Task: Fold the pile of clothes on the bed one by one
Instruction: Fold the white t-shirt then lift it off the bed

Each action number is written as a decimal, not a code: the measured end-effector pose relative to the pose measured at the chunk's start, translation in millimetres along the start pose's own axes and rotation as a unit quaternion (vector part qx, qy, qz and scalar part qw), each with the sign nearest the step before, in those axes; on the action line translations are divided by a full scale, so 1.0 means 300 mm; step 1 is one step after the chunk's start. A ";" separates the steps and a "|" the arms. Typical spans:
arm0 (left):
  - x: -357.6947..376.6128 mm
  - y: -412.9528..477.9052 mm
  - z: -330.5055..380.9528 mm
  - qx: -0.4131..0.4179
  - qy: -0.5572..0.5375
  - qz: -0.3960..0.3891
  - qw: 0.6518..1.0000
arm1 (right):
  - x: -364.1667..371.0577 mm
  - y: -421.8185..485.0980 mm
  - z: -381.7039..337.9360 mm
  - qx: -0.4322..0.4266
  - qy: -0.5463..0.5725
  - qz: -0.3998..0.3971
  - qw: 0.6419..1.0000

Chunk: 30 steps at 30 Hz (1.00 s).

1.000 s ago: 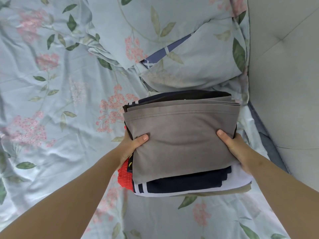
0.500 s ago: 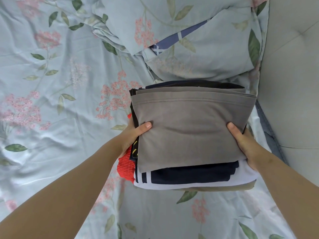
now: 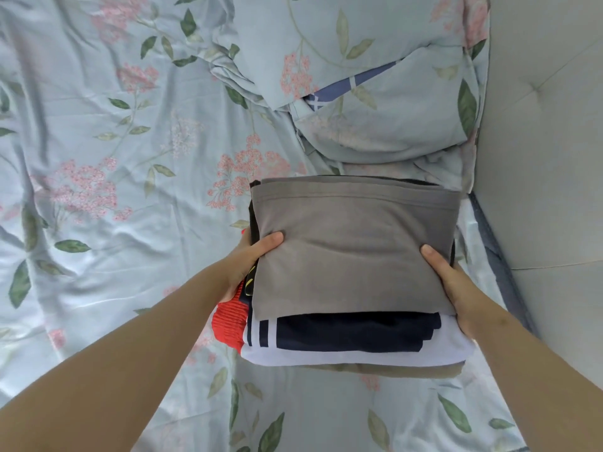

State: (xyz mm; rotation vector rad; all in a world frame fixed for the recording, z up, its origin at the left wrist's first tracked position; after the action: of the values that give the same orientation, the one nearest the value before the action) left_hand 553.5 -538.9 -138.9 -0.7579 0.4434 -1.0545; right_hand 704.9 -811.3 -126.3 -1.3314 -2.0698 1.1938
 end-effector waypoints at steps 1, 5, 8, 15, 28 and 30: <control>-0.018 -0.038 -0.019 0.003 -0.001 -0.001 1.000 | 0.019 -0.032 0.032 0.013 0.010 -0.002 1.000; -0.099 -0.205 -0.077 0.000 0.005 -0.003 1.000 | 0.097 -0.162 0.176 0.062 0.038 -0.012 0.997; -0.150 -0.329 -0.118 -0.002 -0.004 0.010 1.000 | 0.152 -0.254 0.257 0.087 0.045 -0.022 0.995; -0.297 -0.635 -0.225 0.006 -0.040 0.049 0.998 | 0.300 -0.487 0.318 0.060 0.021 -0.059 0.996; -0.528 -1.151 -0.436 0.060 -0.133 0.130 0.981 | 0.564 -0.870 0.370 -0.032 -0.031 -0.115 0.992; -0.531 -1.227 -0.479 0.069 -0.147 0.150 0.975 | 0.591 -0.905 0.378 -0.046 -0.049 -0.134 0.989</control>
State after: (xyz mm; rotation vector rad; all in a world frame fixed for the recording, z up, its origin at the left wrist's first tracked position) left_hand 164.0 -548.7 33.3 -0.6838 0.2181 -0.6697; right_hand 397.5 -754.3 16.0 -1.0086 -2.3123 1.0766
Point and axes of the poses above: each hand's wrist, its own y-axis towards the middle knuckle, its own x-axis out of the palm, z = x × y, the point moved 1 cm from there along y, towards the middle knuckle, and after that the axes turned 6 degrees about x, right-handed, at the moved point
